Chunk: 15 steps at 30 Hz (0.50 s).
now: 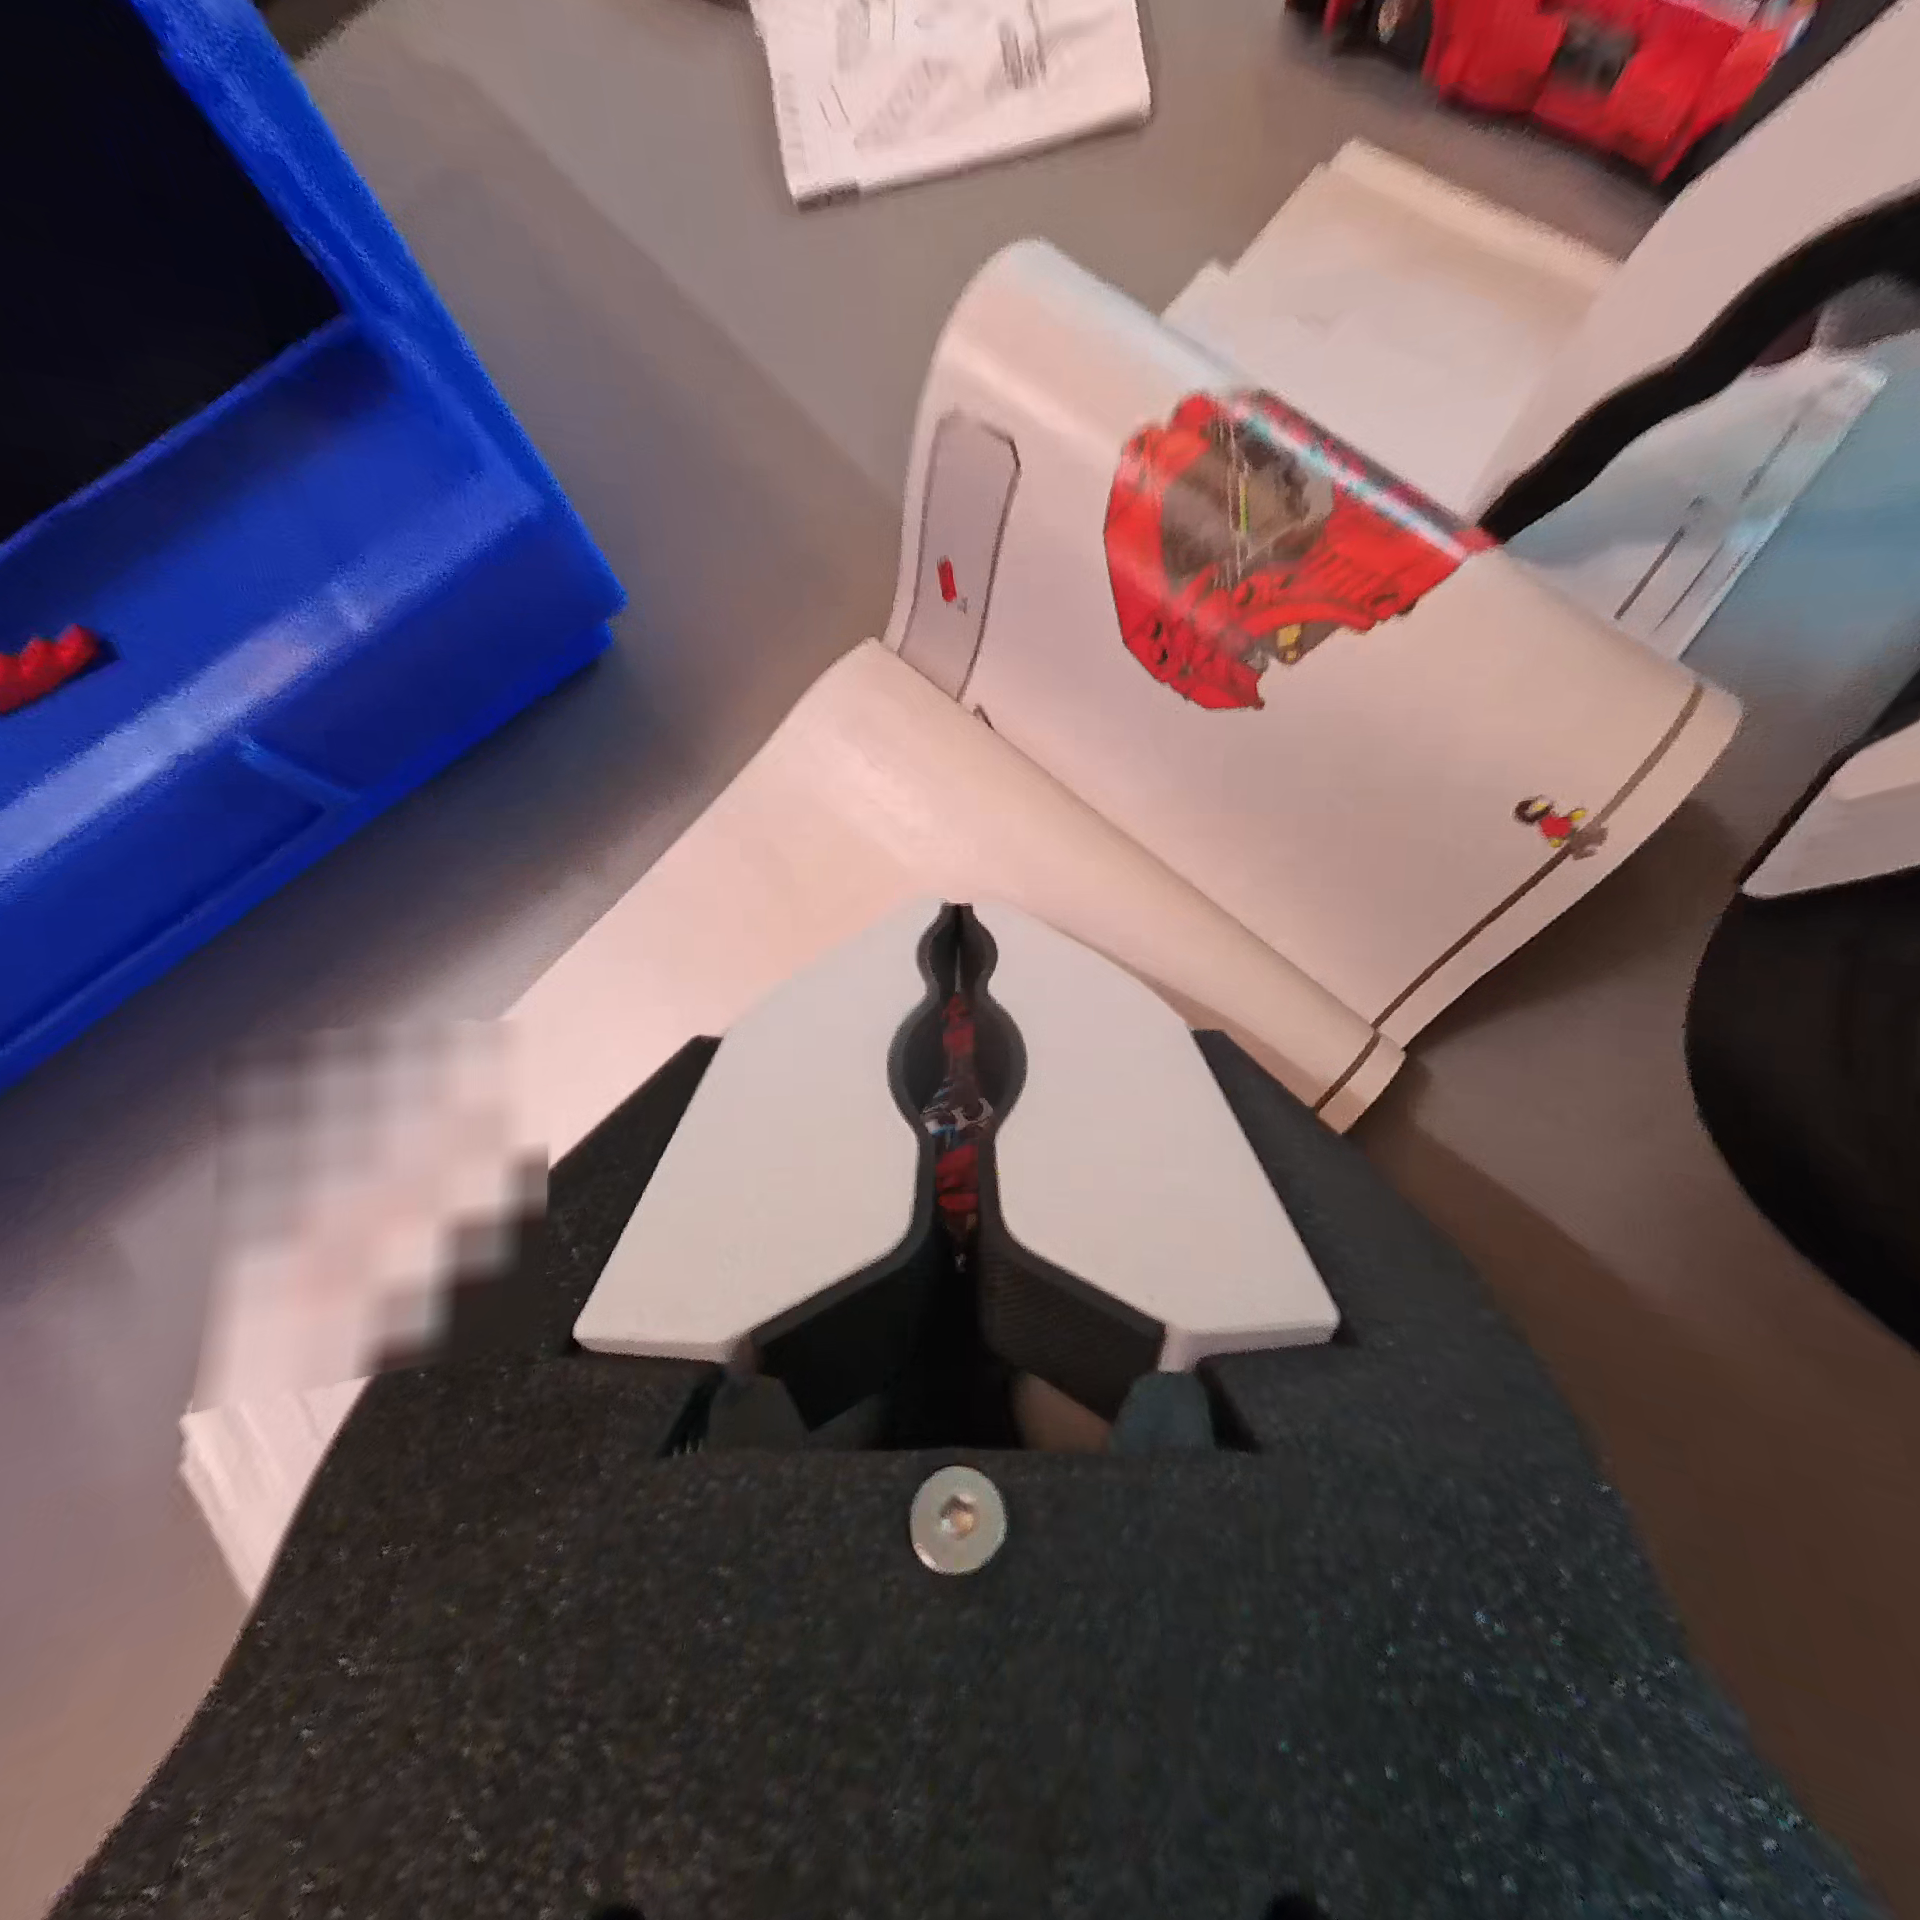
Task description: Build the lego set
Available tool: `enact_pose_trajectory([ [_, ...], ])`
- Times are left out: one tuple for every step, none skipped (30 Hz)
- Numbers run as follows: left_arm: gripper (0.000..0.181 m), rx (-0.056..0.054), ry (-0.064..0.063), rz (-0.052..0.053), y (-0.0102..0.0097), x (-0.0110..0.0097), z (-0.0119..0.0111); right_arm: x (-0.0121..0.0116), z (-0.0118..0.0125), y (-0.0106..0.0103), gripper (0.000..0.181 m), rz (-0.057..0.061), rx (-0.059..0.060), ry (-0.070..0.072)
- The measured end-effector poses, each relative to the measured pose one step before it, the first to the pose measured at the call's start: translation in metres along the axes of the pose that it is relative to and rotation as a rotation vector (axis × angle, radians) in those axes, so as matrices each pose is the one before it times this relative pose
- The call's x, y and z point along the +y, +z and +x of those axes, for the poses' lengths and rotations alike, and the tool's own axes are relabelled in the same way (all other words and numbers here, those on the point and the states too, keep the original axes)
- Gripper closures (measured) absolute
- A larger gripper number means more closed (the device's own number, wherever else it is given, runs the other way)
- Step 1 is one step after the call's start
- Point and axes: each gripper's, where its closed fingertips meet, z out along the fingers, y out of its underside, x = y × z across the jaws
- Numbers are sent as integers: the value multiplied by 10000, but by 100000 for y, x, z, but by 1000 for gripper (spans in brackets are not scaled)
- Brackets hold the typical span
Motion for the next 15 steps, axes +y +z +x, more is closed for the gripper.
enact_pose_trajectory([
  [176,-52,-106,515,-607,-865,-82,-13,11,-11,102,64,-18,29],
  [170,181,5,698,-785,-1241,395,3,-6,1,102,62,-4,12],
  [161,466,152,637,-755,-1322,1007,-1,-11,10,101,40,14,-8],
  [151,590,245,405,-492,-1150,1417,0,-3,15,101,20,22,-3],
  [140,496,279,135,-48,-814,1447,4,11,-1,101,8,18,-5],
  [129,375,376,-111,350,-410,1342,-7,14,7,102,11,22,-7],
  [126,279,488,-262,618,-63,1151,0,30,3,102,21,18,4],
  [125,21,403,-311,741,132,598,2,34,-1,103,25,18,2],
  [129,-162,156,-242,718,146,90,12,13,1,103,20,17,-13],
  [134,-102,-122,-96,589,80,-53,-2,9,3,103,14,19,-14],
  [141,137,-269,-53,390,88,117,11,0,11,103,6,21,-12],
  [152,129,-255,-79,179,174,23,11,-14,2,102,-4,11,-16],
  [160,-64,-127,-97,33,257,-268,4,-32,8,102,-6,-4,-9],
  [168,-93,36,-98,-41,297,-299,-8,18,-9,102,-3,-2,-5],
  [174,-92,84,-91,-69,272,-284,-1,28,-11,103,2,-16,-8],
])
